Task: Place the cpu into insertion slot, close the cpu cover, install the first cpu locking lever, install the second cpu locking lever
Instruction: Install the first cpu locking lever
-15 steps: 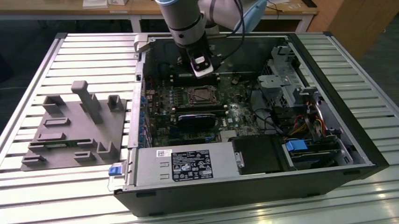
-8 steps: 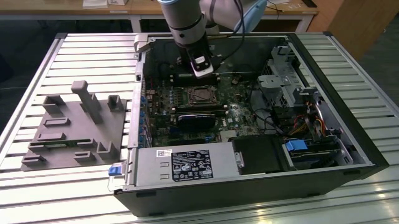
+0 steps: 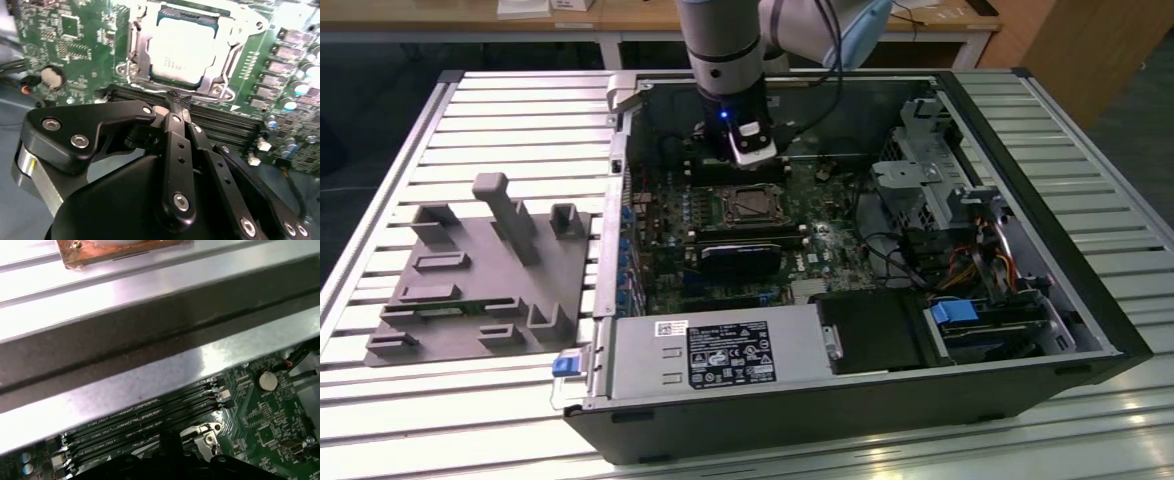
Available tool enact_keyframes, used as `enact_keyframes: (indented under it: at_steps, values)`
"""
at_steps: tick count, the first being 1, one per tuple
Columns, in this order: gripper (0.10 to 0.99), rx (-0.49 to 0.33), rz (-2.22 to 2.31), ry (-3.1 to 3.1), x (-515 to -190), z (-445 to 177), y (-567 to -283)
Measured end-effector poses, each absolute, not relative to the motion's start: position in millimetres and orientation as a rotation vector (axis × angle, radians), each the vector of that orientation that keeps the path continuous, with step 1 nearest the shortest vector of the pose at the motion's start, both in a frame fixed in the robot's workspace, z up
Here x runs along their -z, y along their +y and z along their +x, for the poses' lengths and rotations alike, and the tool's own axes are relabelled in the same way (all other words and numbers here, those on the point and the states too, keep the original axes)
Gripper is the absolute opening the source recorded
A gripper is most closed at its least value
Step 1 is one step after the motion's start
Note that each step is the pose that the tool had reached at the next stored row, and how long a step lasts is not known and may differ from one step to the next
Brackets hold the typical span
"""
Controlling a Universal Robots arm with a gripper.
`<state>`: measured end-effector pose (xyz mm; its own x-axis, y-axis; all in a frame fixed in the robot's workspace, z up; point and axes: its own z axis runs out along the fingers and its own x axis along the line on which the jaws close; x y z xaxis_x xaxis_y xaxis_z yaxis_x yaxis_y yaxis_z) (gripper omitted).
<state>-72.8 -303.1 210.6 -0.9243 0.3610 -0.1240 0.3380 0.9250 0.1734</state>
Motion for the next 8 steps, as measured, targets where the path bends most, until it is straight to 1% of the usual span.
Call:
enact_keyframes:
  at_steps: [4,8]
  values:
    - [0.102,-0.185,0.538,2.952,-210.2,-70.9,-303.2]
    - [0.102,-0.165,0.540,2.959,-210.1,-70.2,-305.9]
